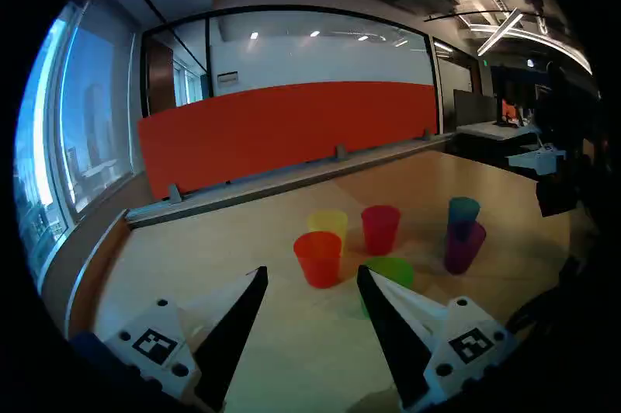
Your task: Pour water
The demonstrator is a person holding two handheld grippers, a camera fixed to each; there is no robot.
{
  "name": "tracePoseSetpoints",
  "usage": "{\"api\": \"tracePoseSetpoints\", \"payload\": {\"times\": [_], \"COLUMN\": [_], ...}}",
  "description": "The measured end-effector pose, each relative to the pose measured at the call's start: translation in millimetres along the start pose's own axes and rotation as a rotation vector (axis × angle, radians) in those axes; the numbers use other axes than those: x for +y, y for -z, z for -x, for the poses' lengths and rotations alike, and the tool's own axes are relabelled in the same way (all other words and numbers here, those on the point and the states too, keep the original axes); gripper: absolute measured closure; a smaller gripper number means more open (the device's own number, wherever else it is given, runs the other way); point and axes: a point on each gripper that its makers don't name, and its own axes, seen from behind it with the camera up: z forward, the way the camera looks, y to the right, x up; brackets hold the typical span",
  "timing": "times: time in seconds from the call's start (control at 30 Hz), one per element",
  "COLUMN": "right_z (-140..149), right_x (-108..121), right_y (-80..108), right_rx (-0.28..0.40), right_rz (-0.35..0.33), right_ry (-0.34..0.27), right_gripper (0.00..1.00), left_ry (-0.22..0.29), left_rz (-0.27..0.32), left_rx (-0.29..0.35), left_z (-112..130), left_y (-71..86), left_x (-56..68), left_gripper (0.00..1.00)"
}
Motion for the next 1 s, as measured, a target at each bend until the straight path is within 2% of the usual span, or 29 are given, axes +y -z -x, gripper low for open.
{"api": "tracePoseSetpoints", "payload": {"times": [0.37,0.67,1.0], "right_z": [-32.3,-50.8,-57.1], "right_x": [29.0,46.7,66.2], "right_y": [4.2,12.7,26.8], "right_rx": [0.135,0.205,0.250], "right_rz": [0.195,0.306,0.426], "right_ry": [-0.019,-0.042,-0.073], "right_gripper": [0.00,0.00,0.00], "left_ry": [0.051,0.089,0.120], "left_rz": [-0.123,-0.213,-0.293], "left_rx": [0.110,0.192,0.237], "left_z": [-23.0,-42.4,-54.7], "left_y": [12.0,25.4,36.8], "left_x": [-19.6,-36.2,-50.7], "left_gripper": [0.15,0.15,0.15]}}
